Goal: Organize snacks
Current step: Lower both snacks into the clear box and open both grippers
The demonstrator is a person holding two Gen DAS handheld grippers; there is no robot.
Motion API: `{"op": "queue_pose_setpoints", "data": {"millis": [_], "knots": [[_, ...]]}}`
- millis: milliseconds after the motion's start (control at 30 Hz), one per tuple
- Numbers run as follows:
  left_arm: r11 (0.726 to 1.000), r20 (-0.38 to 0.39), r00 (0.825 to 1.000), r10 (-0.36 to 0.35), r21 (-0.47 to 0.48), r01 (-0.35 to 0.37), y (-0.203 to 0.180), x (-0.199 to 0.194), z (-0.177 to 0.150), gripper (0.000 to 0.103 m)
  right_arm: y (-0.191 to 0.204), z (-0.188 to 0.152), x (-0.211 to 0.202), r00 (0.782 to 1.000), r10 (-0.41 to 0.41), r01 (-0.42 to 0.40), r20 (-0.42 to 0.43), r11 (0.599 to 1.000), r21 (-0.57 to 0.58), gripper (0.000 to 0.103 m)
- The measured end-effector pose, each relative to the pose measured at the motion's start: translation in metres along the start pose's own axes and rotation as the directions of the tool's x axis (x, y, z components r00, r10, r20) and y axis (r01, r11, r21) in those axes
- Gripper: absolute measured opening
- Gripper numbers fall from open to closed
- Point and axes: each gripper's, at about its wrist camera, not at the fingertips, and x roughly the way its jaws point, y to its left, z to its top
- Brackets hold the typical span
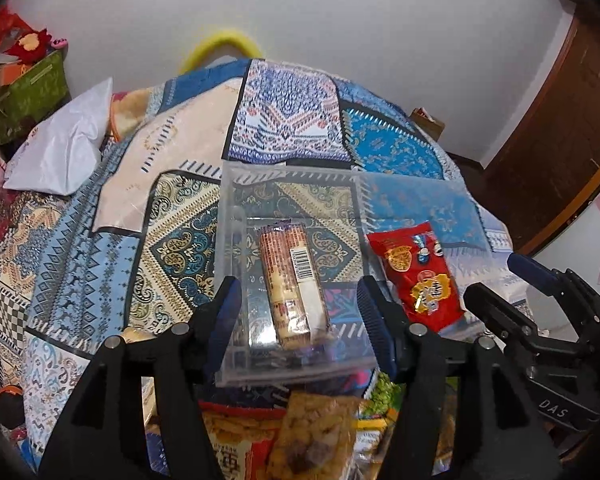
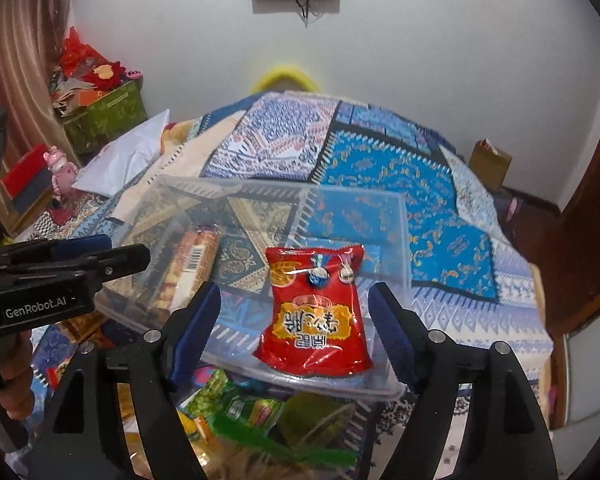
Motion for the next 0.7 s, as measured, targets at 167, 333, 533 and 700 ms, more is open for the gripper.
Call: {"op": "queue_pose_setpoints", "data": {"millis": [167, 333, 533, 700], "knots": [[0.999, 0.061, 0.998, 0.000, 0.035, -0.003, -0.005, -0.035, -0.006, 0.063, 0.011, -0.003, -0.029, 0.998, -0.013, 0.014, 0.060, 1.000, -0.009, 0.077], [0.993, 0.136, 0.991, 0.005, 0.112, -0.021, -0.013, -0.079, -0.023, 0.073, 0.017, -0.014, -0.057, 0.995, -0.002, 0.002, 0.100, 1.000, 0.001, 0.077], [0.988, 0.162, 0.987, -0.001, 0.152, -0.024, -0.009, -0.116, -0.050, 0.078, 0.027, -0.037, -0.082, 0.994, 0.005, -0.008, 0.107, 1.000, 0.025, 0.077], [0.980, 0.138, 0.990, 0.016, 0.193, -0.043, -0.002, -0.127, -0.081, 0.082, 0.039, -0.057, -0.091, 0.995, 0.027, -0.031, 0.091, 0.998, 0.052, 0.077]]}}
